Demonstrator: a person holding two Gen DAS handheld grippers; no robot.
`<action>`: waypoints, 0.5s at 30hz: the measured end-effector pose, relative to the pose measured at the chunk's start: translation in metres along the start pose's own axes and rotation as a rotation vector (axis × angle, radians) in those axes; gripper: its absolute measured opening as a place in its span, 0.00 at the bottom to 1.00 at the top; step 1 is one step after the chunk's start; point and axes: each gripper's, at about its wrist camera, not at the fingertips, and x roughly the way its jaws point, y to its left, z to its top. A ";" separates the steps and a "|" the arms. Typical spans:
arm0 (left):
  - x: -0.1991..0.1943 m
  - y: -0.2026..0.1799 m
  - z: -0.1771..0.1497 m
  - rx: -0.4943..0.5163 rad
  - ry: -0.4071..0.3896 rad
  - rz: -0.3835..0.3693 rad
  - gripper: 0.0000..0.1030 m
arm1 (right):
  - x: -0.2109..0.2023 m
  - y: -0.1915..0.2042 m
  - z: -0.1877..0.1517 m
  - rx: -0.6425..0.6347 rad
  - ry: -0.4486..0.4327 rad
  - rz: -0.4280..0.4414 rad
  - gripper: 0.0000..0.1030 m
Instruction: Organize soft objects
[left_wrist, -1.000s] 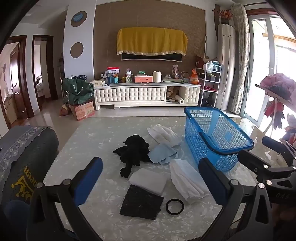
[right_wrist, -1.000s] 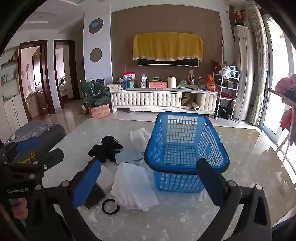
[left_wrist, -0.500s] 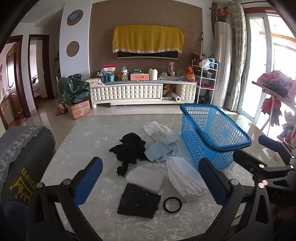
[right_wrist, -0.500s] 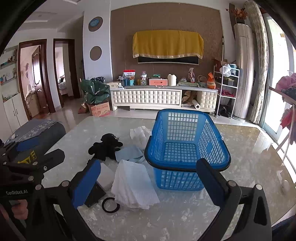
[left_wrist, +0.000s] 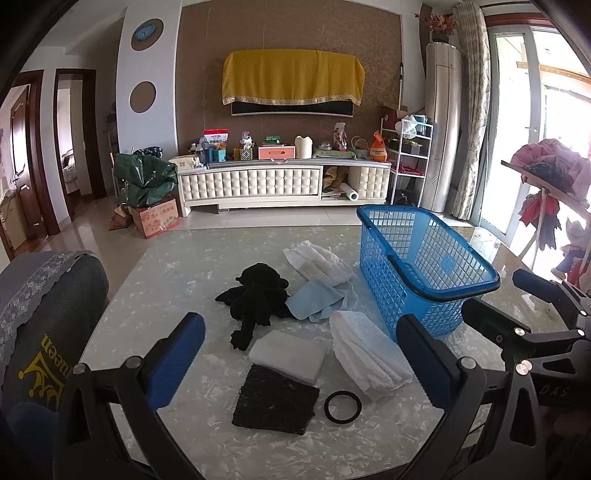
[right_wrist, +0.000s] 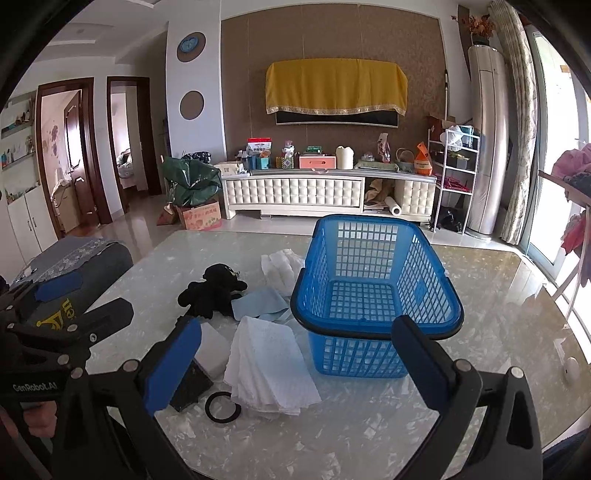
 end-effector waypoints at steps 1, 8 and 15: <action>0.000 0.000 0.000 -0.001 0.001 0.001 1.00 | 0.000 0.000 0.000 0.000 0.003 0.001 1.00; -0.001 0.001 0.001 -0.002 0.007 -0.004 1.00 | 0.000 -0.001 0.001 0.002 0.008 0.003 1.00; -0.001 0.001 0.001 -0.002 0.008 -0.002 1.00 | 0.001 -0.001 0.001 0.002 0.008 0.001 1.00</action>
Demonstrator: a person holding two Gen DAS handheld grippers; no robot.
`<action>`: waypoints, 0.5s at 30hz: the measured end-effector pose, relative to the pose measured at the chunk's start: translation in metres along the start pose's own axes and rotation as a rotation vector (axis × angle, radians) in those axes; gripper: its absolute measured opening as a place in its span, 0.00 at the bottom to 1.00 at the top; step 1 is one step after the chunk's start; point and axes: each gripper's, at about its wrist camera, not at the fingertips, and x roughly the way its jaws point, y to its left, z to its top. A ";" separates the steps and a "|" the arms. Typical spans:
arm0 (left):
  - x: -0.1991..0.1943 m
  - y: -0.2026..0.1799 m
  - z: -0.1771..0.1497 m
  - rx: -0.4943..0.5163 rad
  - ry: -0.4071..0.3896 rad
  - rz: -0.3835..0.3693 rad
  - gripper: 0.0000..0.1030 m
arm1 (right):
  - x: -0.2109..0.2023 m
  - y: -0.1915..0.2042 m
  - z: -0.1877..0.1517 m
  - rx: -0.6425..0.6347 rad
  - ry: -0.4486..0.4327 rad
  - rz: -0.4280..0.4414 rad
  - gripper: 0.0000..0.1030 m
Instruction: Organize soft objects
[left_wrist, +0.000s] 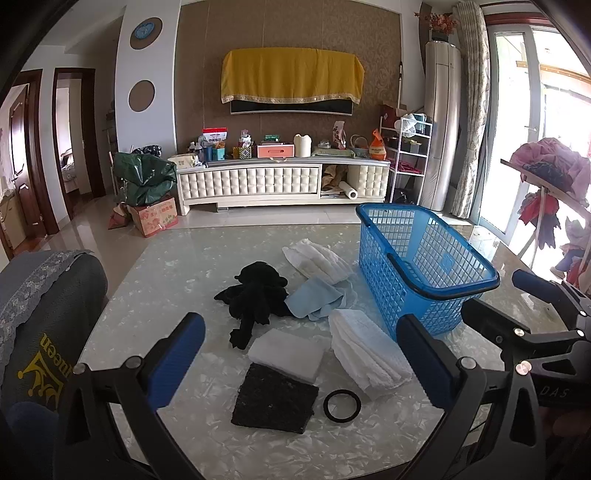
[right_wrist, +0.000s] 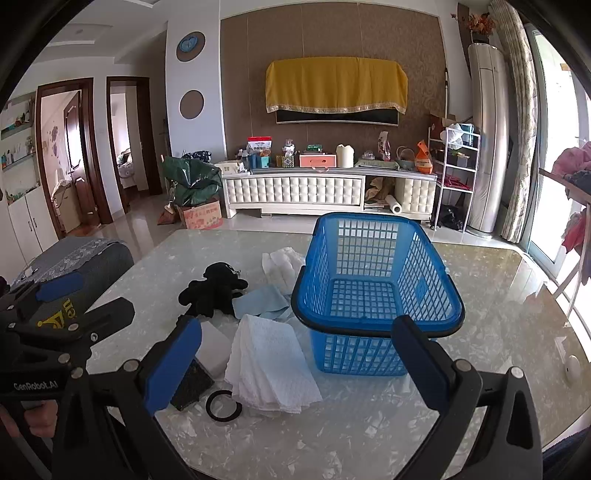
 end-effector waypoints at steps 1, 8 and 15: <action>-0.001 0.000 0.000 0.000 -0.002 -0.001 1.00 | 0.000 0.000 0.000 -0.001 0.000 0.000 1.00; -0.001 0.000 -0.001 0.005 -0.004 -0.001 1.00 | -0.001 0.000 0.000 -0.002 -0.001 0.000 1.00; 0.001 0.000 -0.002 0.007 -0.001 -0.004 1.00 | -0.001 0.001 0.000 -0.002 -0.002 -0.001 1.00</action>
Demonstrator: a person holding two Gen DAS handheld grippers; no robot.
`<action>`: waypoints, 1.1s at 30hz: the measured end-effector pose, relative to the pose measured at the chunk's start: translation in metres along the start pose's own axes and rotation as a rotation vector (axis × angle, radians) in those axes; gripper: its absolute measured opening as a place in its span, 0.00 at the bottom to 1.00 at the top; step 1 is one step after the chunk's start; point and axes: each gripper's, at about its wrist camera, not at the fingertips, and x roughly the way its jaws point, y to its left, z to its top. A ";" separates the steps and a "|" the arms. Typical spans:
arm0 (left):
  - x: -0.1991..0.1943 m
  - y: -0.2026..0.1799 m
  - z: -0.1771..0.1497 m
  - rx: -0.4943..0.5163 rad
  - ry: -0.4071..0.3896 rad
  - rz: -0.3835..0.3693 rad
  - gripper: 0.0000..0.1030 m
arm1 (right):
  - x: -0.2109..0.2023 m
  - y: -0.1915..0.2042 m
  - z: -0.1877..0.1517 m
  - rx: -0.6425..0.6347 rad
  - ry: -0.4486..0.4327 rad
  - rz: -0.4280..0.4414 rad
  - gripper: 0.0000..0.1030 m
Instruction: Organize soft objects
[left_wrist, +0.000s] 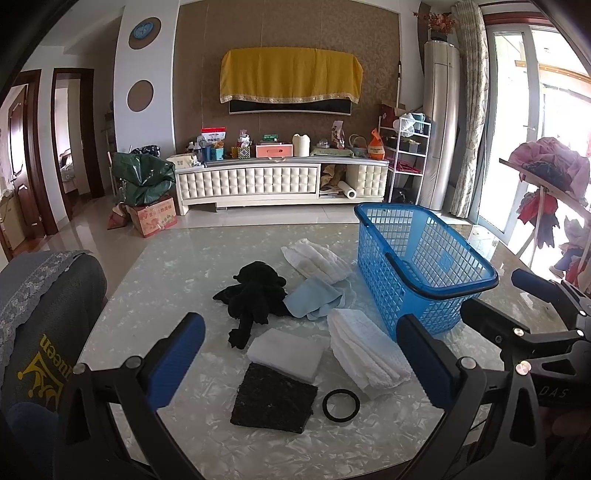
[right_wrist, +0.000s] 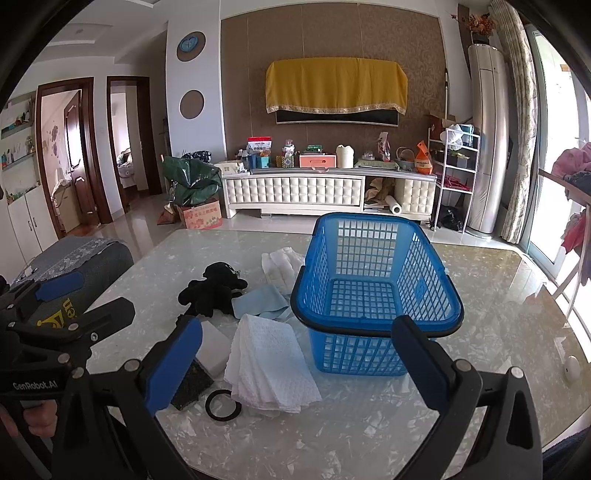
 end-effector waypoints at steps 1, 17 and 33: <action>0.000 0.000 0.000 0.000 0.001 0.000 1.00 | 0.000 0.000 0.000 0.000 0.000 0.000 1.00; 0.001 -0.002 0.003 -0.002 0.005 0.000 1.00 | -0.003 -0.003 0.000 0.001 0.001 0.006 1.00; 0.022 0.031 0.052 0.121 0.137 -0.043 1.00 | 0.009 0.000 0.024 0.000 0.123 0.022 1.00</action>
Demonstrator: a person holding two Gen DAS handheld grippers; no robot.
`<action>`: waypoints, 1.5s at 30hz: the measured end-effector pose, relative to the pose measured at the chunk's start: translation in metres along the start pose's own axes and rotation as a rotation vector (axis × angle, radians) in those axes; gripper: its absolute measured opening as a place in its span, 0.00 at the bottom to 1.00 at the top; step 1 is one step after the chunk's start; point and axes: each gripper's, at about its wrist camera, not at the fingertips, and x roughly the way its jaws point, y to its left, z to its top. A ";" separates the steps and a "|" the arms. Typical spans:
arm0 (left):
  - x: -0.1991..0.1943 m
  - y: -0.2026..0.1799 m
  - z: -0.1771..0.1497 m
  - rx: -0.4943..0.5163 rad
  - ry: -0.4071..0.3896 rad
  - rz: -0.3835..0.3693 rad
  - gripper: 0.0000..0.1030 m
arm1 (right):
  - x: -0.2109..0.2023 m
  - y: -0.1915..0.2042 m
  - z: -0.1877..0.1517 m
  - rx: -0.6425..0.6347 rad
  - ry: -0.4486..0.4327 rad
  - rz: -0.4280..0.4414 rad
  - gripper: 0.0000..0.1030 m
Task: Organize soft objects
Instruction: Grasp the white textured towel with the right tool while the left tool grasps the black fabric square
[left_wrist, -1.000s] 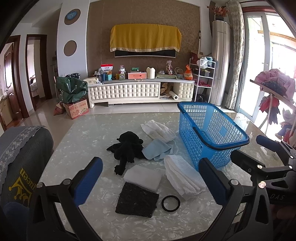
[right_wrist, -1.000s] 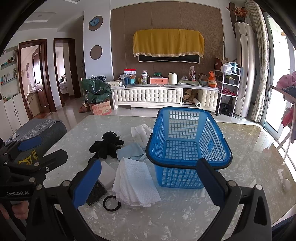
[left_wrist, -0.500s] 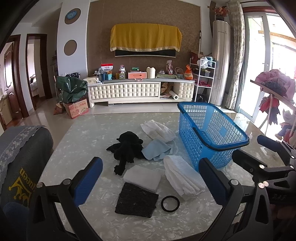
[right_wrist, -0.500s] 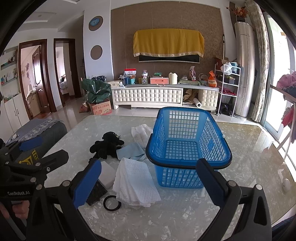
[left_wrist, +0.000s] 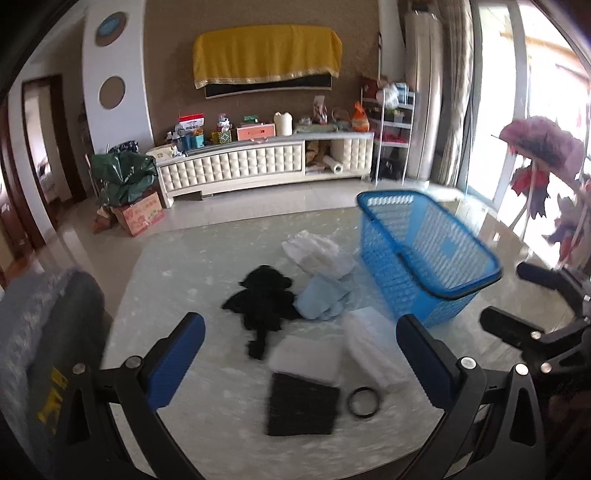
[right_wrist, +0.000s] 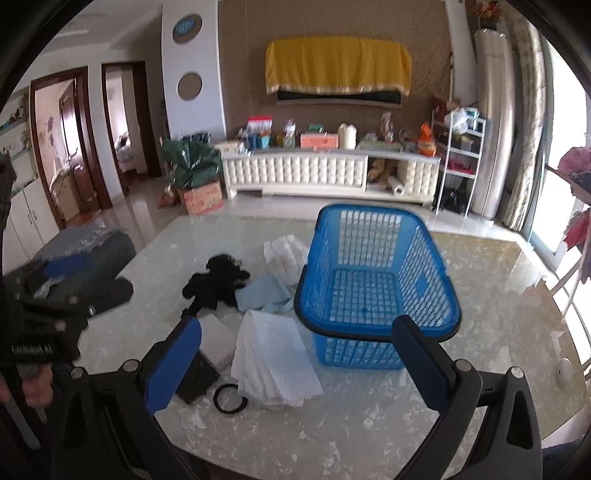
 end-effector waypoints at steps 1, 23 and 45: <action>0.002 0.006 0.002 0.008 0.014 -0.001 1.00 | 0.005 0.000 0.000 -0.003 0.021 0.007 1.00; 0.097 0.069 -0.060 0.120 0.383 -0.221 1.00 | 0.076 0.048 -0.031 -0.118 0.383 0.156 0.91; 0.178 0.038 -0.105 0.121 0.597 -0.259 0.91 | 0.099 0.015 -0.044 -0.067 0.509 0.100 0.70</action>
